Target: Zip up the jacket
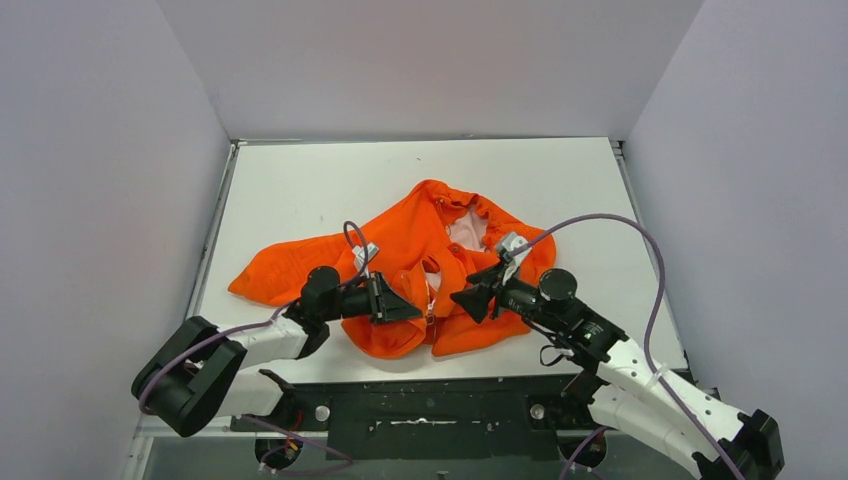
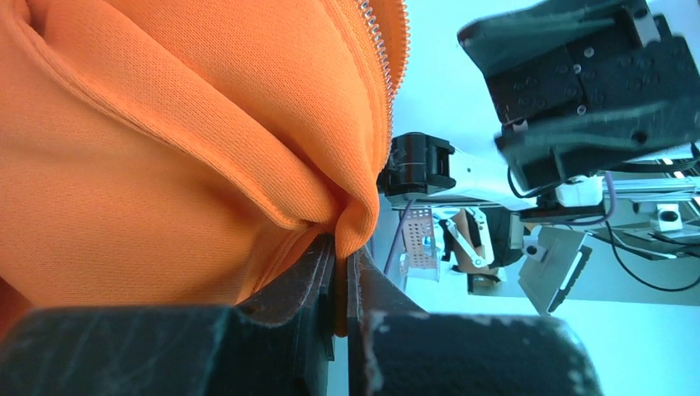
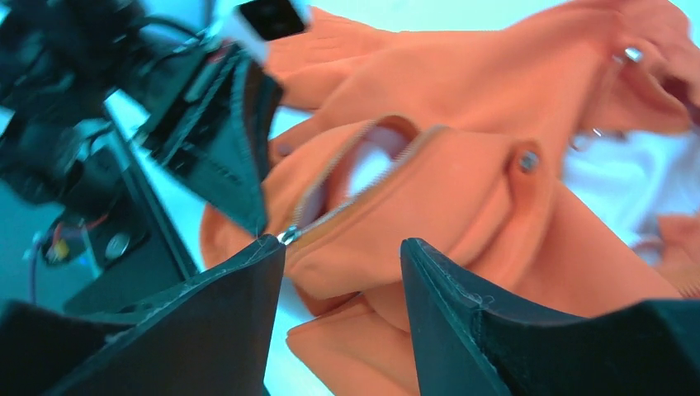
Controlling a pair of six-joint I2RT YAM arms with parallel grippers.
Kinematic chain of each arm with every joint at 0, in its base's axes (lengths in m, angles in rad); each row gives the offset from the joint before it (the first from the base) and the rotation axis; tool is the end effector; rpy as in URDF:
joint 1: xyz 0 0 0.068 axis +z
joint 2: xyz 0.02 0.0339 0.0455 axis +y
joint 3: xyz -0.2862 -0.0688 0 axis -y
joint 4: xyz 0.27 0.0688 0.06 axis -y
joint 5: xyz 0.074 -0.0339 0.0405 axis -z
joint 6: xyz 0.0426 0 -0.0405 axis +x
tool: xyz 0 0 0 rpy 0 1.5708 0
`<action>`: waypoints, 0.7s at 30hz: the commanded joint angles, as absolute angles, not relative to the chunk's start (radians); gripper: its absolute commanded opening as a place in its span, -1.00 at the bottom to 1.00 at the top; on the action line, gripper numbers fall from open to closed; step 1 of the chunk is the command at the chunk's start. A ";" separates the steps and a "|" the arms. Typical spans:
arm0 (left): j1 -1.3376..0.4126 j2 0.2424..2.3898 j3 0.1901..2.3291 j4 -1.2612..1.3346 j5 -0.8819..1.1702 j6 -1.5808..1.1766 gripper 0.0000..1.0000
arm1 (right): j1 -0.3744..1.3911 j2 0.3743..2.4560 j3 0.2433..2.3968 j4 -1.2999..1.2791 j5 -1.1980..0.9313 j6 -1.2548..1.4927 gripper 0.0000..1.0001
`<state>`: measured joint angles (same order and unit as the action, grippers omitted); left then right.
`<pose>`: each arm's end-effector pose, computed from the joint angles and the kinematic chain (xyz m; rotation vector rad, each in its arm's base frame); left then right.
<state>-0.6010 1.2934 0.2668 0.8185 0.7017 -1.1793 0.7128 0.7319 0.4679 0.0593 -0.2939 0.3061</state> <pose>0.1799 -0.1567 0.1668 -0.0014 2.1681 -1.7886 0.1400 0.1374 0.2689 -0.5963 1.7803 0.9806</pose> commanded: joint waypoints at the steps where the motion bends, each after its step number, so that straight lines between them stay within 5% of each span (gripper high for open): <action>1: -0.588 1.285 0.282 0.919 0.779 -1.287 -1.00 | 0.763 0.695 0.477 0.169 -0.514 0.082 0.10; 14: -0.540 1.185 0.304 0.809 0.850 -1.370 -1.00 | 1.066 0.773 0.556 0.072 -0.240 -0.414 0.27; 21: -0.522 1.170 0.300 0.793 0.876 -1.380 -1.00 | 1.287 0.747 0.527 0.120 0.107 -0.640 0.33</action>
